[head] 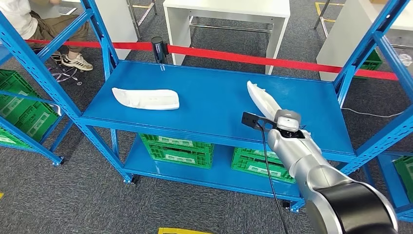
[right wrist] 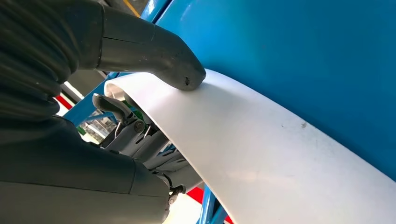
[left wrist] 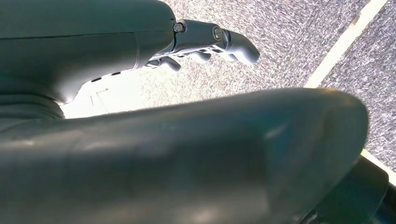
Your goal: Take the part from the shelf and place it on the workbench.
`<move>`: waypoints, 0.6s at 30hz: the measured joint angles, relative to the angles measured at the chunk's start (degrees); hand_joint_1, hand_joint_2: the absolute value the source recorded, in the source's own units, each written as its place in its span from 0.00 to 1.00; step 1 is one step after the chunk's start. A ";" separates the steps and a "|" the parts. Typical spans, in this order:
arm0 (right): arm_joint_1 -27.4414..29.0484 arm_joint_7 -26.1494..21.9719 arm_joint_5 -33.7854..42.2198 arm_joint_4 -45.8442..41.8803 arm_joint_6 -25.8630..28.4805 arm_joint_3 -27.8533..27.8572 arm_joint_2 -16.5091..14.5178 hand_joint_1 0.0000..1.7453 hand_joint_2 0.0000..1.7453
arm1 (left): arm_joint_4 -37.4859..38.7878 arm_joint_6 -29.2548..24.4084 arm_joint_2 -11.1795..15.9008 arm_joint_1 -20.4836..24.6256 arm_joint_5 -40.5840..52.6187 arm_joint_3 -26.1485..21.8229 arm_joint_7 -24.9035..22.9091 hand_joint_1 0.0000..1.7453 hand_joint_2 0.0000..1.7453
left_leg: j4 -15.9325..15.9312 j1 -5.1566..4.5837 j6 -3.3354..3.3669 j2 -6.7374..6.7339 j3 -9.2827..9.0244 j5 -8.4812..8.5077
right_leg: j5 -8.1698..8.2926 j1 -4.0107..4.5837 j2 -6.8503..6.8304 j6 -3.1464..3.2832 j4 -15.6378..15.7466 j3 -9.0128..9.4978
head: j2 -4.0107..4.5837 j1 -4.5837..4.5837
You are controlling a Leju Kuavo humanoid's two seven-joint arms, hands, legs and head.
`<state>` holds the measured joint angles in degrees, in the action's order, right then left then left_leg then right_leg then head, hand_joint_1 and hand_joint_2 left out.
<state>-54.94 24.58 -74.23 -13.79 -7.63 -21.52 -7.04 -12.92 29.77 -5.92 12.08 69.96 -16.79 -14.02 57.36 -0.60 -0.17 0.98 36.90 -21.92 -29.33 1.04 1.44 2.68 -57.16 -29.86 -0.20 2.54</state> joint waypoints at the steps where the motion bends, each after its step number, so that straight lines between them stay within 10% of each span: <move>1: -0.04 -0.02 -0.01 0.00 0.00 0.08 0.02 1.00 1.00 | -0.01 0.00 0.00 0.00 -0.03 -0.11 0.13 0.00 0.00 | 0.00 0.00 0.00 0.00 0.00 0.00 | 0.00 0.00 0.00 0.00 0.00 0.00 | 0.00 0.00; 7: -0.12 -0.50 -0.25 0.00 0.26 0.48 0.16 1.00 1.00 | -0.05 0.00 0.00 0.04 -0.48 -0.59 1.26 0.00 0.00 | 0.00 0.00 0.00 0.00 0.00 0.00 | 0.00 0.00 0.00 0.00 0.00 0.00 | 0.00 -0.01; 11: -0.35 -0.90 -0.54 0.00 0.36 0.65 0.22 1.00 1.00 | -0.11 0.00 -0.04 0.09 -1.79 -1.38 2.64 0.00 1.00 | 0.00 0.00 0.00 0.00 0.00 0.00 | 0.00 0.00 0.00 0.00 0.00 0.00 | 0.00 -0.01; 18: -0.60 -1.34 -0.75 0.00 1.59 0.80 0.24 1.00 1.00 | -0.11 0.00 -0.07 0.09 -3.65 -3.05 4.57 0.00 1.00 | 0.00 0.00 0.00 -0.01 0.01 0.00 | 0.02 0.00 0.01 0.00 0.00 0.04 | 0.00 -0.01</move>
<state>-55.54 23.23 -74.99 -13.79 -6.04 -20.73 -6.80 -13.03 29.77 -5.99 12.17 66.31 -19.84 -9.44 57.36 -0.60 -0.17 0.97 36.91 -21.92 -29.31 1.04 1.45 2.69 -57.16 -29.82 -0.20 2.52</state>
